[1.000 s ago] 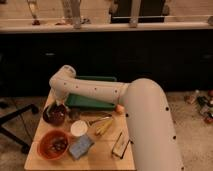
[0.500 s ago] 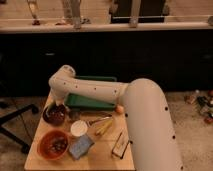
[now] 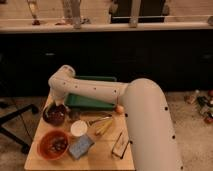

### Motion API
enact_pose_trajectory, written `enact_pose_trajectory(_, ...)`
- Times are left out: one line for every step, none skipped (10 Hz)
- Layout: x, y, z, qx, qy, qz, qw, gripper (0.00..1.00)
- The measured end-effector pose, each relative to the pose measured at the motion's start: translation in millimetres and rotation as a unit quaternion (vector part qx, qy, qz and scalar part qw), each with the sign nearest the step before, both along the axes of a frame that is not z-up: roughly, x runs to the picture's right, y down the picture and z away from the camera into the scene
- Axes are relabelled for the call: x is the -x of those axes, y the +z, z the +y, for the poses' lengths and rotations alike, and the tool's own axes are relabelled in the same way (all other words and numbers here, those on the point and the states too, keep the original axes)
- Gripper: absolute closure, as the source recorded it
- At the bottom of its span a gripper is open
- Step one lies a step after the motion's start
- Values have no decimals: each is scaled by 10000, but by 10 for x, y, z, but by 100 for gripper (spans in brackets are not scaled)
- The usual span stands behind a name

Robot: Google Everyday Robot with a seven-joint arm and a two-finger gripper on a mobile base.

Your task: Place pepper in purple bowl

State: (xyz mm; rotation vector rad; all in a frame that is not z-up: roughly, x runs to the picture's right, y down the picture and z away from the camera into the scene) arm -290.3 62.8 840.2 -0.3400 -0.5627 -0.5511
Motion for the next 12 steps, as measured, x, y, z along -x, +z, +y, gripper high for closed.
enact_pose_trajectory(19, -11, 7, 13, -9, -22, 10000, 100)
enact_pose_trajectory(36, -21, 10, 16, -24, -44, 10000, 100)
enact_pose_trajectory(59, -36, 13, 25, -35, -72, 10000, 100)
enact_pose_trajectory(78, -48, 19, 41, -38, -99, 9999, 100)
enact_pose_trajectory(92, -57, 21, 62, -25, -128, 9999, 100)
enact_pose_trajectory(95, -62, 19, 95, 8, -154, 9998, 100)
enact_pose_trajectory(96, -65, 17, 161, 65, -201, 9996, 100)
enact_pose_trajectory(99, -71, 15, 197, 94, -230, 9995, 100)
enact_pose_trajectory(99, -77, 14, 250, 141, -278, 9992, 100)
enact_pose_trajectory(90, -85, 4, 283, 181, -309, 9990, 100)
enact_pose_trajectory(94, -96, 5, 316, 202, -338, 9987, 100)
enact_pose_trajectory(121, -119, 12, 367, 221, -386, 9983, 100)
